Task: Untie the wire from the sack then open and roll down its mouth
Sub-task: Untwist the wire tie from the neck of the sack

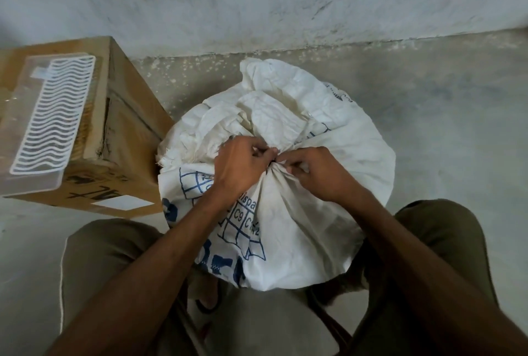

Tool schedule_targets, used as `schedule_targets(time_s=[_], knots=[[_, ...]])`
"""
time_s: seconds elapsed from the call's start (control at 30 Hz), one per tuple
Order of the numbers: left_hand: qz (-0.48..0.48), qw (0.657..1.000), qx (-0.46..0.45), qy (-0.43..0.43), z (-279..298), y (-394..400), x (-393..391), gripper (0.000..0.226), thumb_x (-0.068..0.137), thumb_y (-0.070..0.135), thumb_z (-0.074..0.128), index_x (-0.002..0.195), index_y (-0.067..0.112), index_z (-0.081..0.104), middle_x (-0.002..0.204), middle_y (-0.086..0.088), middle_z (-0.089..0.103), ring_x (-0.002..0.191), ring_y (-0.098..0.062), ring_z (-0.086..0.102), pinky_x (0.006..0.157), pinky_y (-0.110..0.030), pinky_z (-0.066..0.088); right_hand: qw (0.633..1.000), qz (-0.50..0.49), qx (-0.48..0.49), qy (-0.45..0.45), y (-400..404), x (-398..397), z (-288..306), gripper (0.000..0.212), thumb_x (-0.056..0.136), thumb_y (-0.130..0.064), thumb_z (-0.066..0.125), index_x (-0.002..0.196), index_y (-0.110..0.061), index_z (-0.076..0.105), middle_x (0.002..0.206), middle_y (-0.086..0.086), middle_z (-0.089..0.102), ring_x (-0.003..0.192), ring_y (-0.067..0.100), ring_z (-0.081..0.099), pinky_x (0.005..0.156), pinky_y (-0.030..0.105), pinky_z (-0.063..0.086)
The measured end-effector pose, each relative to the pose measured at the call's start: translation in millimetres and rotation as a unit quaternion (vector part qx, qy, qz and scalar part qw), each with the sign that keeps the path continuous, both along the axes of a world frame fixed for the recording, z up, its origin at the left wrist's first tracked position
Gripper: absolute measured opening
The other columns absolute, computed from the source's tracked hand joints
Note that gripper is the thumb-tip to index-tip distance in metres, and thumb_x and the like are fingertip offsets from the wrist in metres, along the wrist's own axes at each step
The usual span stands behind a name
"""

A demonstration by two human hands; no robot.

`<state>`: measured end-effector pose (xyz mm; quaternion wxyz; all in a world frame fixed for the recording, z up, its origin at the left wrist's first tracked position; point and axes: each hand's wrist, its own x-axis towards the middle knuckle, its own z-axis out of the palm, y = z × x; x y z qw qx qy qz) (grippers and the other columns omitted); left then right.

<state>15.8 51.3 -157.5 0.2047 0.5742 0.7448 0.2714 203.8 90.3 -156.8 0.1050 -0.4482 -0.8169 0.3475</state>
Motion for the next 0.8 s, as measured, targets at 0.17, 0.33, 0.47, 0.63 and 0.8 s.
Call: schedule_targets(time_s=[0.17,0.33,0.47,0.63,0.8], knots=[[0.003,1.000,-0.014,-0.006,-1.3,5.2,4.1,0.017,0.083,0.042,0.072,0.083,0.027,0.079,0.080,0.011,0.077,0.078,-0.009,0.071,0.077,-0.031,0.058,1.000,-0.001,-0.016,0.010,-2.2,1.2,-1.0,0.034,0.093,-0.010,0.067,0.121,-0.026,0.074,0.113,-0.006,0.077,0.105,0.009,0.070,0.096,0.034,0.054],[-0.067,0.997,-0.032,-0.004,1.0,7.3,-8.5,0.014,0.084,0.038,0.073,0.082,0.025,0.072,0.067,0.016,0.066,0.068,-0.005,0.063,0.066,-0.024,0.047,0.999,-0.007,-0.003,0.039,-4.8,3.0,-0.7,0.029,0.092,-0.011,0.069,0.118,-0.023,0.076,0.113,-0.004,0.077,0.106,0.010,0.071,0.098,0.033,0.055],[-0.131,0.991,-0.024,-0.022,2.9,3.4,-27.3,0.007,0.087,0.023,0.071,0.084,0.017,0.069,0.063,0.014,0.060,0.061,0.002,0.057,0.061,-0.024,0.041,0.999,-0.018,-0.003,0.051,-3.5,3.9,-2.5,0.030,0.091,-0.007,0.066,0.114,-0.023,0.077,0.110,-0.006,0.078,0.103,0.007,0.071,0.096,0.028,0.055],[-0.180,0.983,-0.022,-0.008,6.6,-3.8,-41.0,0.004,0.090,0.019,0.067,0.089,0.015,0.067,0.075,0.014,0.065,0.070,-0.003,0.061,0.067,-0.027,0.049,0.997,-0.019,0.045,0.052,-5.2,-3.4,-3.5,0.025,0.091,-0.009,0.068,0.109,-0.022,0.079,0.111,-0.006,0.076,0.102,0.011,0.071,0.092,0.033,0.056],[-0.176,0.983,0.014,0.052,0.3,-12.3,-38.0,0.006,0.094,0.025,0.063,0.095,0.019,0.062,0.085,0.006,0.068,0.078,-0.013,0.061,0.069,-0.032,0.051,0.992,-0.045,0.119,0.015,-9.0,-17.0,-5.9,0.014,0.090,-0.020,0.069,0.095,-0.028,0.079,0.092,-0.008,0.073,0.085,0.014,0.067,0.077,0.040,0.056]])
